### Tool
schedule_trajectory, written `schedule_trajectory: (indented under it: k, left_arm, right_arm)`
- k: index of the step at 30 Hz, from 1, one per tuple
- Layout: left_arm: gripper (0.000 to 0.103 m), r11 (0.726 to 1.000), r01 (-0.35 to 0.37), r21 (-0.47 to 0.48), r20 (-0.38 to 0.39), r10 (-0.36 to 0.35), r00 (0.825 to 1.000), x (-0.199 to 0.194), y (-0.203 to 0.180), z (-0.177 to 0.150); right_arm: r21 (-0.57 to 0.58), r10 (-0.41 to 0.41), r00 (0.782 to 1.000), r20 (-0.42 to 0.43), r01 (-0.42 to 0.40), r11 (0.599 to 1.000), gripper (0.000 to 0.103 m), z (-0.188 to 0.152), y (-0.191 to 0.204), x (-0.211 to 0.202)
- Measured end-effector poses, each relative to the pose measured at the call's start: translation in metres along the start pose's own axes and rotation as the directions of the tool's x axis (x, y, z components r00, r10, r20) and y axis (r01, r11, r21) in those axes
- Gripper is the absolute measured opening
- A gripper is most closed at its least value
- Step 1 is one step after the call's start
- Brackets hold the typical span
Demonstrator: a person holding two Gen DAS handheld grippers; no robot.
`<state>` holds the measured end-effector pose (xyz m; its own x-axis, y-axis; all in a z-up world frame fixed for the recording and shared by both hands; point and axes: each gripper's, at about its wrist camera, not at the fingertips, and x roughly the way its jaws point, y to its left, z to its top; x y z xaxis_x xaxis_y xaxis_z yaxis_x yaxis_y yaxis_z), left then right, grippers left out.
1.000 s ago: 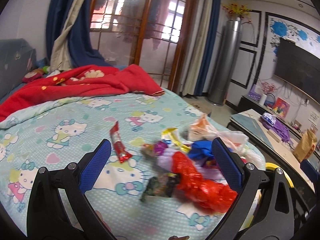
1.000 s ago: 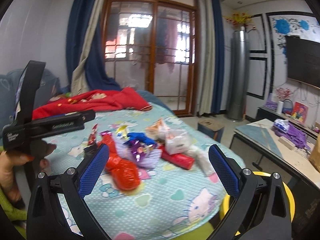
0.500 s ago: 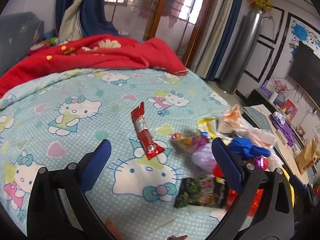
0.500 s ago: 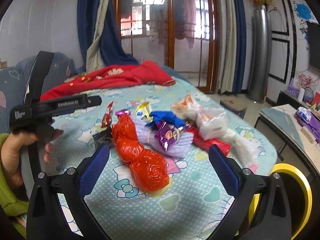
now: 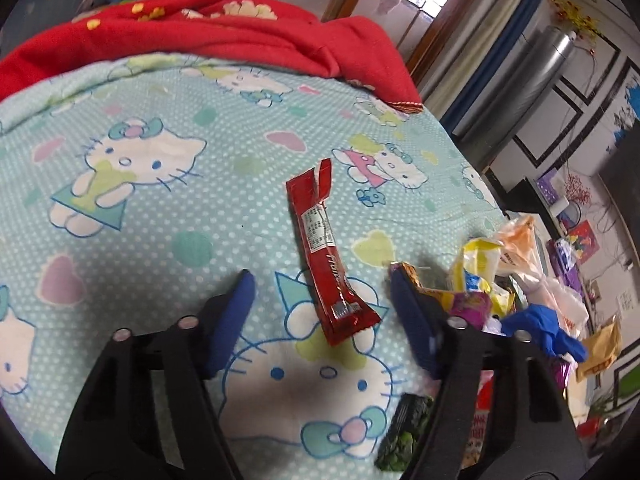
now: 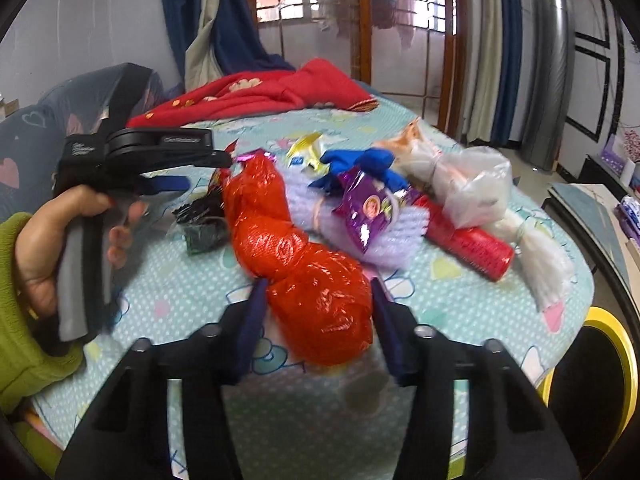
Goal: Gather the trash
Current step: 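Grasp the red snack stick wrapper with the left tool while the right tool grasps the red plastic bag, then carry the red wrapper and red bag in both tools over the yellow-rimmed bin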
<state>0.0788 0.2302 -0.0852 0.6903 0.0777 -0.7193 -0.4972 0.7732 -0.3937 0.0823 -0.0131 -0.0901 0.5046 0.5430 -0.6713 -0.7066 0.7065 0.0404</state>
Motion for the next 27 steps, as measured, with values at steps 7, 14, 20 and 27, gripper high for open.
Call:
schedule_trajectory:
  k: [7,14,20,27]
  left_arm:
    - [0.040,1.000,0.010,-0.017,0.025,-0.009,1.000,0.005,0.001,0.001]
    - [0.021,1.000,-0.009,0.005,0.032,0.008,0.999,0.005,0.001,0.000]
    - [0.017,0.998,-0.020,0.066,0.054,0.016,0.998,-0.010,-0.013,-0.003]
    - [0.017,0.997,-0.032,0.066,-0.023,0.034,0.999,0.011,-0.012,-0.005]
  right_arm:
    - [-0.049,0.019,1.000,0.016,-0.018,0.999,0.028,-0.009,0.007,-0.011]
    - [-0.050,0.031,0.999,0.029,-0.030,0.998,0.024,-0.011,0.007,-0.018]
    - [-0.037,0.023,0.998,0.058,-0.021,0.999,0.024,-0.010,0.005,-0.025]
    - [-0.010,0.019,0.994,0.109,-0.018,1.000,0.022,-0.007,0.000,-0.039]
